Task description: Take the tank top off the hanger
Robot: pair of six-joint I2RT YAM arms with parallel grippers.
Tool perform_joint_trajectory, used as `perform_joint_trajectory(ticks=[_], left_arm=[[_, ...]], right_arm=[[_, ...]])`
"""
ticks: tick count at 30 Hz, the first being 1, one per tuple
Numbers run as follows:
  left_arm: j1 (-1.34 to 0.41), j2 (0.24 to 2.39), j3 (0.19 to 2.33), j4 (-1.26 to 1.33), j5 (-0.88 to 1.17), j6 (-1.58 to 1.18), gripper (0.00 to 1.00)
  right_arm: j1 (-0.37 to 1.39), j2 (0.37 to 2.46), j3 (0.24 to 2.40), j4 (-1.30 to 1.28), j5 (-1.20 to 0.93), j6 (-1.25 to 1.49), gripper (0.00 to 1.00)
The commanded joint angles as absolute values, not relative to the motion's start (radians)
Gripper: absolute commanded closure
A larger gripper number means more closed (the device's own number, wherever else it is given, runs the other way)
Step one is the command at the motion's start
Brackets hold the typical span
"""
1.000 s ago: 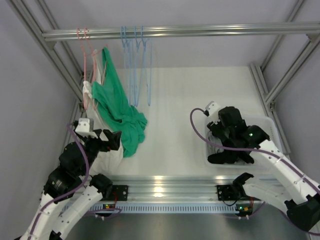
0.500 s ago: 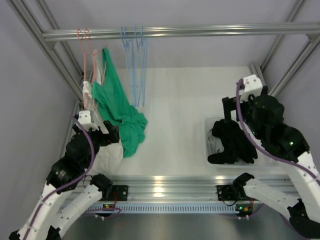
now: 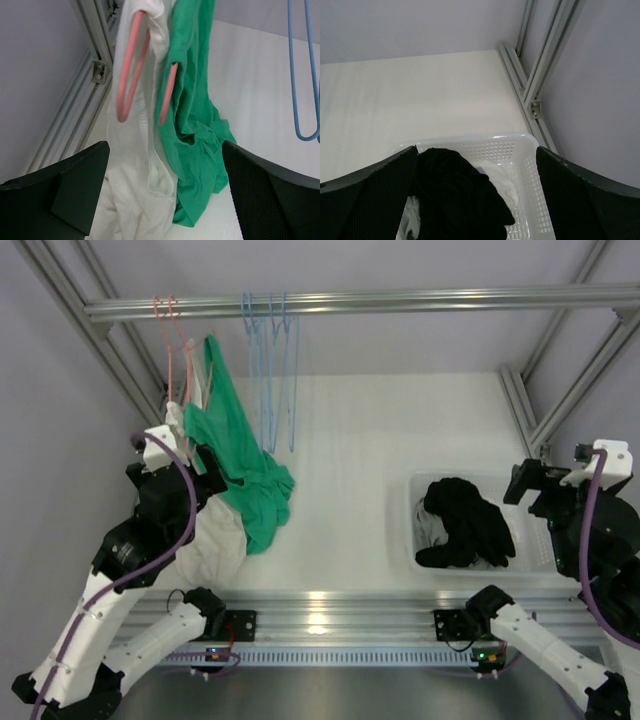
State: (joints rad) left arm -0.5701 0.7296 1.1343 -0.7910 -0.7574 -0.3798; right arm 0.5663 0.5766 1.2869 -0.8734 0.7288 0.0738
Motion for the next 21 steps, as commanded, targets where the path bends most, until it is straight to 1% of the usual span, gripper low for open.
perform_joint_trajectory(ticks=[1, 4, 7, 9, 13, 16, 17, 18, 19, 20, 21], left_arm=[[-0.571, 0.64, 1.187, -0.802, -0.831, -0.335, 0.01], [-0.569, 0.542, 1.154, -0.799, -0.879, -0.293, 0.01], [-0.569, 0.479, 1.072, -0.744, -0.865, -0.285, 0.01], [-0.569, 0.463, 1.005, -0.707, -0.832, -0.287, 0.01], [-0.516, 0.514, 0.979, -0.652, -0.729, -0.285, 0.01], [-0.395, 0.572, 0.967, -0.628, -0.565, -0.288, 0.01], [-0.32, 0.584, 0.963, -0.612, -0.513, -0.293, 0.01], [-0.28, 0.598, 0.959, -0.608, -0.418, -0.298, 0.01], [-0.241, 0.624, 0.953, -0.603, -0.378, -0.301, 0.01], [-0.165, 0.63, 0.948, -0.595, -0.341, -0.299, 0.01], [-0.135, 0.634, 0.945, -0.594, -0.309, -0.293, 0.01]], right_arm=[[0.551, 0.486, 1.269, -0.953, 0.784, 0.068, 0.01], [0.551, 0.388, 1.259, -0.956, 0.816, 0.025, 0.01], [0.551, 0.351, 1.232, -0.956, 0.824, 0.014, 0.01], [0.551, 0.341, 1.201, -0.954, 0.818, 0.035, 0.01], [0.552, 0.376, 1.16, -0.953, 0.805, 0.08, 0.01], [0.552, 0.403, 1.144, -0.946, 0.804, 0.101, 0.01], [0.552, 0.41, 1.141, -0.943, 0.807, 0.104, 0.01], [0.552, 0.416, 1.14, -0.943, 0.81, 0.103, 0.01], [0.552, 0.425, 1.138, -0.943, 0.814, 0.101, 0.01], [0.552, 0.431, 1.137, -0.943, 0.821, 0.1, 0.01], [0.552, 0.434, 1.137, -0.945, 0.831, 0.103, 0.01]])
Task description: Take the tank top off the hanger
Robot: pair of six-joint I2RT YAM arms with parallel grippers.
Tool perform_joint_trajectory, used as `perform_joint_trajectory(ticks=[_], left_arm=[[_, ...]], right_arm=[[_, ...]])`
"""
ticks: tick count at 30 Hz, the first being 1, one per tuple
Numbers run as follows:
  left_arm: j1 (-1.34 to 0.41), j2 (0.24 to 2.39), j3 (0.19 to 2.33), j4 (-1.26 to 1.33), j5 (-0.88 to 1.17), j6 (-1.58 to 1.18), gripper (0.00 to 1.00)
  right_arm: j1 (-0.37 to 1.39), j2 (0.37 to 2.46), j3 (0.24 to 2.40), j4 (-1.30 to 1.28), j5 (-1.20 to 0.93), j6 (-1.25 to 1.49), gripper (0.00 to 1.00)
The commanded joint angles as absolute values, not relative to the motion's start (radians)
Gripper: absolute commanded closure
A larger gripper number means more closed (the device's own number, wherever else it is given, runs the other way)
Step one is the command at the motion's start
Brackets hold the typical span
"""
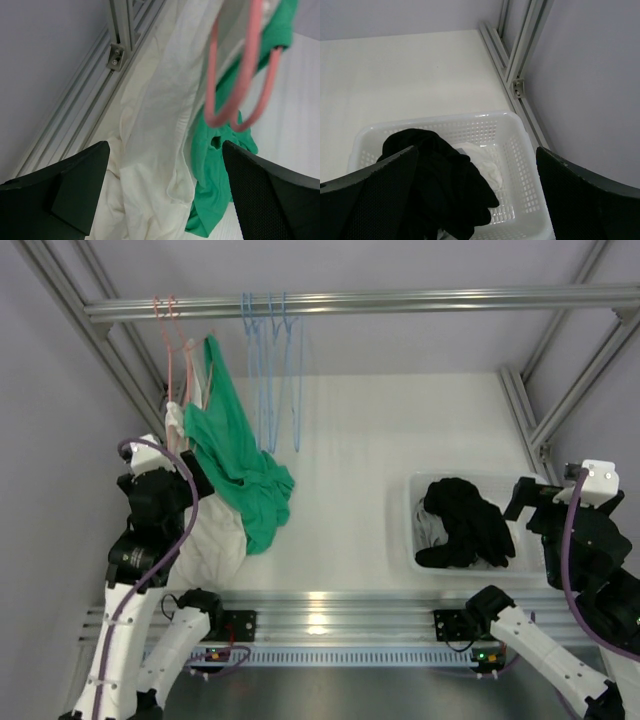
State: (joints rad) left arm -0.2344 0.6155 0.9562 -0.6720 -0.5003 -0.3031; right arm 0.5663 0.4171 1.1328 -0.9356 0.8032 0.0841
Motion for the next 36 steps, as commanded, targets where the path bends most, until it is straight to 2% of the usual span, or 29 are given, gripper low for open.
perform_joint_trajectory(ticks=[1, 36], left_arm=[[-0.118, 0.63, 0.939, -0.592, -0.276, -0.285, 0.01], [-0.144, 0.541, 0.856, -0.56, -0.213, -0.278, 0.01]], right_arm=[[0.552, 0.436, 1.135, -0.943, 0.831, 0.103, 0.01], [0.552, 0.414, 1.069, -0.933, 0.819, 0.176, 0.01]])
